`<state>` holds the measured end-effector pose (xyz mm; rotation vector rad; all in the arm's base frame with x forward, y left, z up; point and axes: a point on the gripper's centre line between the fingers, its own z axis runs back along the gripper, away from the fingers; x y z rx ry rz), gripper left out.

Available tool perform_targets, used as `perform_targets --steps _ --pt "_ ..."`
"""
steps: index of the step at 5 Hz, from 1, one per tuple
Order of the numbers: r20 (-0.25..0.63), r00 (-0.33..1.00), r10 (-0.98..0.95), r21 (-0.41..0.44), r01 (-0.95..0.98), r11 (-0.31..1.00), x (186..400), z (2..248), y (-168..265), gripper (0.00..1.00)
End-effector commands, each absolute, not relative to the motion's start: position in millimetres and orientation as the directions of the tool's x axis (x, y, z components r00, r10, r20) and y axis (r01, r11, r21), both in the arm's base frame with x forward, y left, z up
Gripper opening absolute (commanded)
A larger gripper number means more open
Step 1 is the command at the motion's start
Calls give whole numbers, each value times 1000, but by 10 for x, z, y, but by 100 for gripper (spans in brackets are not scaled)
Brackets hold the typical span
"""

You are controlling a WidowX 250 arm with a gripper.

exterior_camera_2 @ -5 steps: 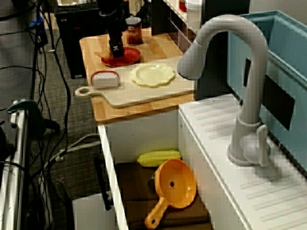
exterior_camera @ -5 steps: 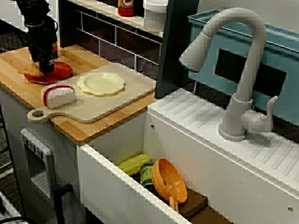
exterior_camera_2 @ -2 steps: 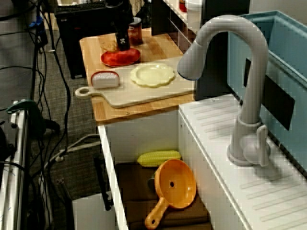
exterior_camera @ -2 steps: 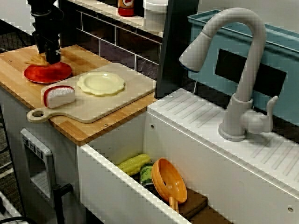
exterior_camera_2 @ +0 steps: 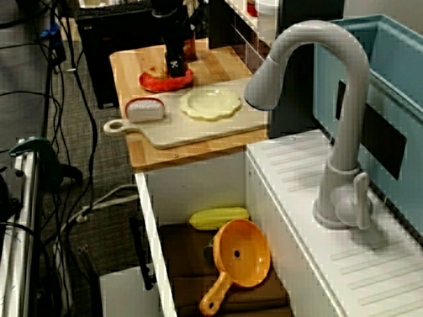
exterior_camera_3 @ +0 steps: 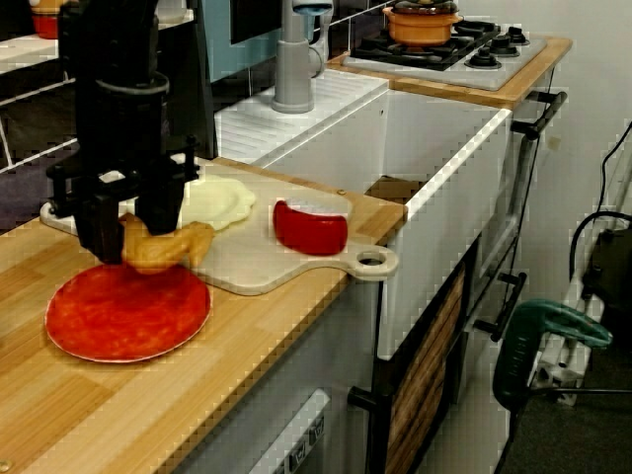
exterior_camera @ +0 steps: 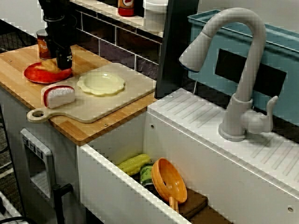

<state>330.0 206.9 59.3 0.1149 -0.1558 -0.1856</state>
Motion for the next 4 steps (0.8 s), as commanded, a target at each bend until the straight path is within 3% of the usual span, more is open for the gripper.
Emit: perform_targets --steps 1,4 --pt "202 958 -204 164 172 971 3376 948 1941 0" --pt "206 957 -203 142 176 974 3383 989 1641 0"
